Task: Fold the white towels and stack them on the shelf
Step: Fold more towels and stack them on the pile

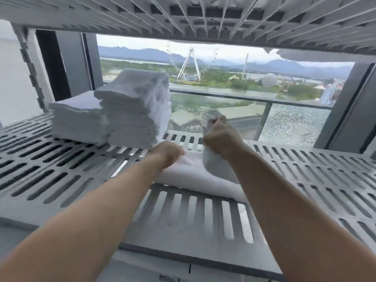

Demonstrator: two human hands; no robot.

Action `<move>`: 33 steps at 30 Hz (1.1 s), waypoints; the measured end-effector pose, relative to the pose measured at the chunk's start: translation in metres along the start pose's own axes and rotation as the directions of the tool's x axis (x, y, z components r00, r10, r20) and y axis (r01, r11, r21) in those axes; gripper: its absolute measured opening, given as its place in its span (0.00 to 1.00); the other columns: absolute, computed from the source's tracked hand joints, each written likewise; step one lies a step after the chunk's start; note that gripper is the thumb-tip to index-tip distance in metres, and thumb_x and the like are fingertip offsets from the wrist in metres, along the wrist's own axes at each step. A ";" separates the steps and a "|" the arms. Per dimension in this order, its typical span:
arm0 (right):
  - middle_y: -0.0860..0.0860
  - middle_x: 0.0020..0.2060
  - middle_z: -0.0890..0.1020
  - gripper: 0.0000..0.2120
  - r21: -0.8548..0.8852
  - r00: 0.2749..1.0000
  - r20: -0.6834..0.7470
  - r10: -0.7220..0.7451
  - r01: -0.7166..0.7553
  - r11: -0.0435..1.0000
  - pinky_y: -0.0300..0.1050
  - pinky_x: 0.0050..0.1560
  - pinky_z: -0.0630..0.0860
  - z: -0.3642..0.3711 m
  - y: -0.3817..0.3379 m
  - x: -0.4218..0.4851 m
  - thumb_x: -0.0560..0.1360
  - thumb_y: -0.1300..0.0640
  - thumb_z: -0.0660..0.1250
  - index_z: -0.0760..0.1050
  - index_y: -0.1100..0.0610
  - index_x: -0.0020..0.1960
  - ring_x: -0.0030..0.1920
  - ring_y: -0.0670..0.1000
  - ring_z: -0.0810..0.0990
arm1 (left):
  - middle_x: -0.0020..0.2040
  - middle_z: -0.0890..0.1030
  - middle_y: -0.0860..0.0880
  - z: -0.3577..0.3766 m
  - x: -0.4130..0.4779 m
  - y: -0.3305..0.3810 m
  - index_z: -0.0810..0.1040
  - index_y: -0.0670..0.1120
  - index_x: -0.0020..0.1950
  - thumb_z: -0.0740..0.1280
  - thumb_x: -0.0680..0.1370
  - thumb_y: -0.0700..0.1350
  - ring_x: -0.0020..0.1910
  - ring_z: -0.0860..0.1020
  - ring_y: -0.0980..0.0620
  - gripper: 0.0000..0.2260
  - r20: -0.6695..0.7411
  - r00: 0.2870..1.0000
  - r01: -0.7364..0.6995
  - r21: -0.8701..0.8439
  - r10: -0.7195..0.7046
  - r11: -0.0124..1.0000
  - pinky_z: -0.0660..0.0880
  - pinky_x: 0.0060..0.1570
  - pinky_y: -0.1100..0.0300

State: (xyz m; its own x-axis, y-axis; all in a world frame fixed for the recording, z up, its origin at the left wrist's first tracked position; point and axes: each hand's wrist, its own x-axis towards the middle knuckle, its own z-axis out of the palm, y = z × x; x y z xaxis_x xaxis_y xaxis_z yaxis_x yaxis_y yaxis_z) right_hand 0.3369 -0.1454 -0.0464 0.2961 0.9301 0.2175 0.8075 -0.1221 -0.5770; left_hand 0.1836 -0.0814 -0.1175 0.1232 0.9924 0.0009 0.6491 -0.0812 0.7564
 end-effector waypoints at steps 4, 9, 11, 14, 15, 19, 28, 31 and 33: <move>0.62 0.66 0.74 0.30 -0.215 0.996 0.065 0.056 -0.041 0.976 0.51 0.63 0.74 0.036 -0.034 0.006 0.75 0.60 0.62 0.59 0.67 0.74 0.66 0.62 0.74 | 0.71 0.74 0.44 -0.016 0.021 -0.015 0.79 0.41 0.65 0.59 0.83 0.49 0.72 0.69 0.44 0.18 0.143 0.989 0.089 -0.329 -0.043 0.940 0.61 0.73 0.51; 0.59 0.63 0.77 0.23 -0.339 0.994 0.079 0.076 -0.045 0.940 0.47 0.60 0.75 0.064 -0.054 0.006 0.73 0.60 0.63 0.70 0.63 0.67 0.63 0.60 0.76 | 0.59 0.79 0.43 -0.030 0.031 -0.023 0.80 0.42 0.46 0.52 0.84 0.54 0.62 0.74 0.44 0.22 0.303 0.949 0.241 -0.501 -0.092 0.831 0.70 0.68 0.48; 0.59 0.61 0.78 0.22 -0.350 0.994 0.063 0.086 -0.059 0.935 0.47 0.59 0.75 0.071 -0.061 0.006 0.73 0.59 0.63 0.71 0.62 0.66 0.62 0.60 0.77 | 0.55 0.80 0.45 -0.034 0.033 -0.024 0.78 0.43 0.45 0.52 0.84 0.53 0.59 0.75 0.45 0.21 0.334 0.939 0.260 -0.523 -0.086 0.811 0.71 0.64 0.49; 0.58 0.57 0.79 0.16 -0.347 0.996 0.052 0.078 -0.056 0.936 0.45 0.54 0.76 0.079 -0.070 0.005 0.72 0.60 0.63 0.73 0.61 0.59 0.60 0.60 0.79 | 0.53 0.79 0.46 -0.038 0.031 -0.026 0.76 0.44 0.48 0.54 0.83 0.52 0.51 0.75 0.48 0.16 0.338 0.937 0.270 -0.554 -0.083 0.788 0.73 0.46 0.55; 0.58 0.54 0.80 0.12 -0.321 0.995 0.052 0.081 -0.060 0.945 0.45 0.51 0.77 0.080 -0.073 0.004 0.73 0.60 0.63 0.72 0.59 0.56 0.56 0.59 0.81 | 0.51 0.78 0.46 -0.039 0.030 -0.026 0.75 0.44 0.49 0.53 0.83 0.52 0.48 0.74 0.49 0.16 0.338 0.938 0.270 -0.558 -0.082 0.785 0.72 0.41 0.56; 0.57 0.42 0.80 0.15 0.047 0.986 -0.041 0.163 -0.161 0.986 0.56 0.43 0.83 0.081 -0.070 -0.001 0.78 0.51 0.57 0.64 0.61 0.59 0.34 0.59 0.85 | 0.46 0.80 0.45 -0.045 0.032 -0.028 0.76 0.43 0.54 0.53 0.82 0.56 0.42 0.78 0.48 0.19 0.351 0.934 0.269 -0.566 -0.067 0.779 0.74 0.40 0.57; 0.49 0.47 0.86 0.14 -0.160 0.934 -0.061 -0.351 0.338 0.927 0.50 0.52 0.77 0.116 -0.012 -0.053 0.80 0.49 0.58 0.79 0.45 0.61 0.56 0.53 0.76 | 0.62 0.80 0.43 -0.043 0.034 -0.007 0.80 0.47 0.57 0.52 0.85 0.52 0.63 0.77 0.43 0.18 -0.017 0.965 -0.254 -0.303 0.261 0.919 0.72 0.64 0.50; 0.45 0.52 0.86 0.13 0.013 0.904 -0.091 -0.417 0.420 0.907 0.49 0.56 0.74 0.118 -0.015 -0.057 0.78 0.51 0.60 0.68 0.46 0.62 0.60 0.54 0.77 | 0.62 0.82 0.51 -0.047 0.026 0.012 0.84 0.52 0.57 0.51 0.82 0.56 0.60 0.78 0.51 0.23 -0.177 0.858 -0.494 -0.026 0.482 0.869 0.70 0.56 0.58; 0.47 0.54 0.85 0.10 -0.055 0.865 -0.096 -0.493 0.490 0.870 0.53 0.57 0.72 0.119 -0.014 -0.060 0.79 0.51 0.60 0.71 0.49 0.59 0.59 0.56 0.79 | 0.58 0.84 0.51 -0.045 0.028 0.026 0.86 0.51 0.55 0.53 0.83 0.55 0.56 0.80 0.53 0.21 -0.084 0.858 -0.514 -0.115 0.507 0.850 0.72 0.56 0.59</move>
State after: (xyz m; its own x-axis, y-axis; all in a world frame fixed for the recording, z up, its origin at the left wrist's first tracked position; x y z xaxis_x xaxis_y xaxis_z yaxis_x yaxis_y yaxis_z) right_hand 0.2470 -0.1586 -0.1446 -0.0929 0.8312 0.5482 0.8759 0.3301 -0.3520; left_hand 0.1696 -0.0518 -0.0684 0.3719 0.8179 0.4390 0.4018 -0.5682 0.7181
